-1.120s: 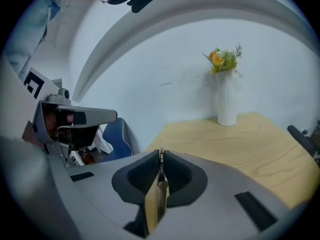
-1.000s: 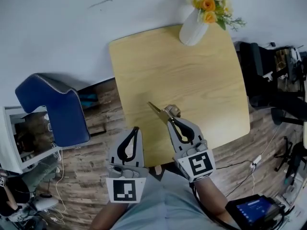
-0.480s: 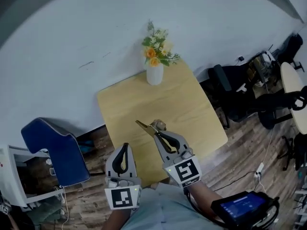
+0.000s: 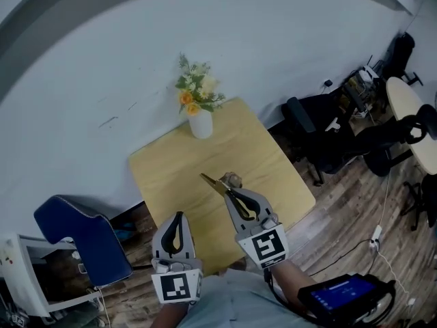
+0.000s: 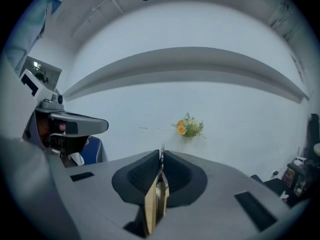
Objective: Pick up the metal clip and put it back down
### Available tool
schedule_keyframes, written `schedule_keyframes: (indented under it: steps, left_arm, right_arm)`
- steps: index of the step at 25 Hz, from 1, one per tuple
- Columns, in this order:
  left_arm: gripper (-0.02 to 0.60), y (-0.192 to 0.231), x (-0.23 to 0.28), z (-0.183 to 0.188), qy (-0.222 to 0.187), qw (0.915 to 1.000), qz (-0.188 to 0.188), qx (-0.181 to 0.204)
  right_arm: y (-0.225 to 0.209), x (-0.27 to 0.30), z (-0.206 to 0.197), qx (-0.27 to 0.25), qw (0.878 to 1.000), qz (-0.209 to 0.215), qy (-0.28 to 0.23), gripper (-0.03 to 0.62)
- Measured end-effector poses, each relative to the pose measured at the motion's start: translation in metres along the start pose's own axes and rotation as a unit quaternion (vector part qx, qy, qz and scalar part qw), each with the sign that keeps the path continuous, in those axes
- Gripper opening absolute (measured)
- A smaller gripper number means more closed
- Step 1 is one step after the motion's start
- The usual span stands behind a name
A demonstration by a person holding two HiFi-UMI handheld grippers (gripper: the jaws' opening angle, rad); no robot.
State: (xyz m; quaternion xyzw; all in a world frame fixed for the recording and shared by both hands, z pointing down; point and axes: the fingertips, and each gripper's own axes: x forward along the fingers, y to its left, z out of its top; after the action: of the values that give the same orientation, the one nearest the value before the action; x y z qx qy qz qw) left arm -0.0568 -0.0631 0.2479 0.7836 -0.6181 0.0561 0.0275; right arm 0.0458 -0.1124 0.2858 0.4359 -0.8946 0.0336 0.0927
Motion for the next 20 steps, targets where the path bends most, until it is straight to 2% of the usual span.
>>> schedule_keyframes:
  steps: [4,9,20]
  left_arm:
    - [0.018,-0.023,0.01,-0.003,0.016,0.9993,-0.028,0.02]
    - [0.018,-0.052,0.025,-0.001,0.013,0.9976,-0.067,0.008]
    - [0.018,-0.097,0.041,-0.023,0.047,0.9898,-0.134,0.002]
  right_arm:
    - [-0.029,-0.014,-0.005,-0.008,1.0,-0.029,-0.008,0.057]
    - [-0.06,-0.033,-0.019,0.002,0.998,-0.067,-0.005,0.057]
    - [-0.101,-0.071,-0.07,0.049,0.988,-0.143,0.021,0.057]
